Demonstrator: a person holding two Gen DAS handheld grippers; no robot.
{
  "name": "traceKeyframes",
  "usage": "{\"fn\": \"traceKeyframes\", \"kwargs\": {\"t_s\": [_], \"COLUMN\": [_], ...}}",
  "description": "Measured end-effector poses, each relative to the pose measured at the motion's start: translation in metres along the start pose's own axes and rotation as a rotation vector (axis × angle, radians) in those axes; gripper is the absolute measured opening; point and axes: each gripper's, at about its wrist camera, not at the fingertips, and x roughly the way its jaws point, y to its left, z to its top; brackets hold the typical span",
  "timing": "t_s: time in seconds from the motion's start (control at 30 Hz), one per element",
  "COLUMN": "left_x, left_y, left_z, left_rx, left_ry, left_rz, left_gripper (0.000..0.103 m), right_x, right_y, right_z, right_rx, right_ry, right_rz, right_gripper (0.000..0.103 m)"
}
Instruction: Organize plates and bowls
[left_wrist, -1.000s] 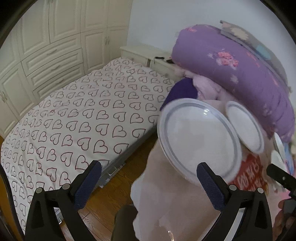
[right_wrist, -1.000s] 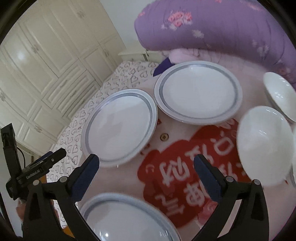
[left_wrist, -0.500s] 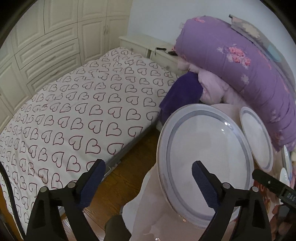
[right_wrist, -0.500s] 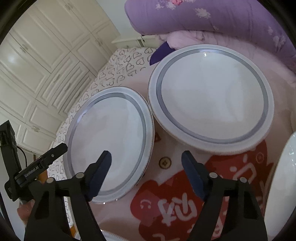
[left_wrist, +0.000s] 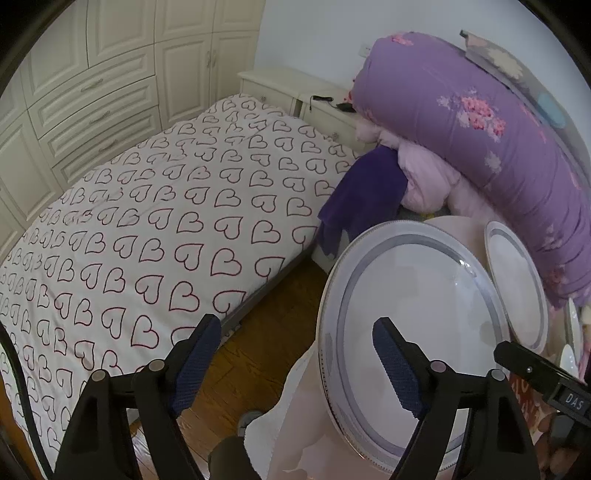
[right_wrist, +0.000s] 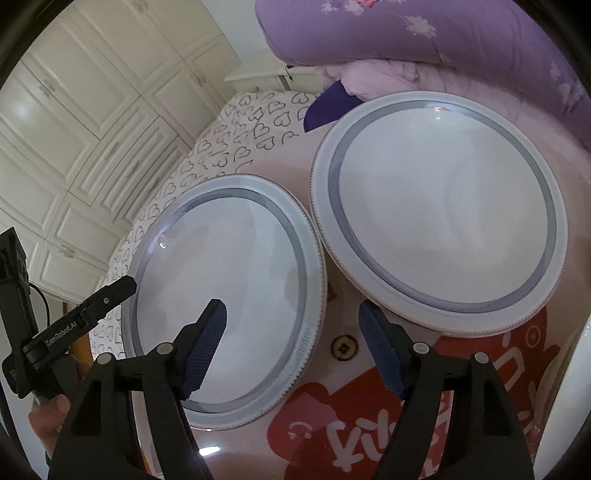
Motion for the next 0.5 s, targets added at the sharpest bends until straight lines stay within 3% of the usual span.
{"fn": "traceKeyframes", "kwargs": {"t_s": [0.33, 0.4, 0.47, 0.5], "left_x": [-0.004, -0.001, 0.002, 0.005], "left_y": [0.005, 0.006, 0.008, 0.008], "left_z": [-0.003, -0.002, 0.0, 0.0], "left_rx": [0.003, 0.0, 0.006, 0.009], "left_ry": [0.001, 0.016, 0.043, 0.058], "left_rz": [-0.014, -0.032, -0.061, -0.084], "left_gripper": [0.078, 0.062, 0.034, 0.03], "right_x": [0.003, 0.006, 0.009, 0.011], "right_y": [0.0, 0.0, -0.001, -0.001], "right_z": [0.002, 0.003, 0.005, 0.005], "right_rx": [0.012, 0.018, 0.024, 0.028], "right_ry": [0.012, 0.014, 0.022, 0.028], "right_rz": [-0.001, -0.003, 0.006, 0.008], "right_gripper": [0.075, 0.069, 0.051, 0.038]}}
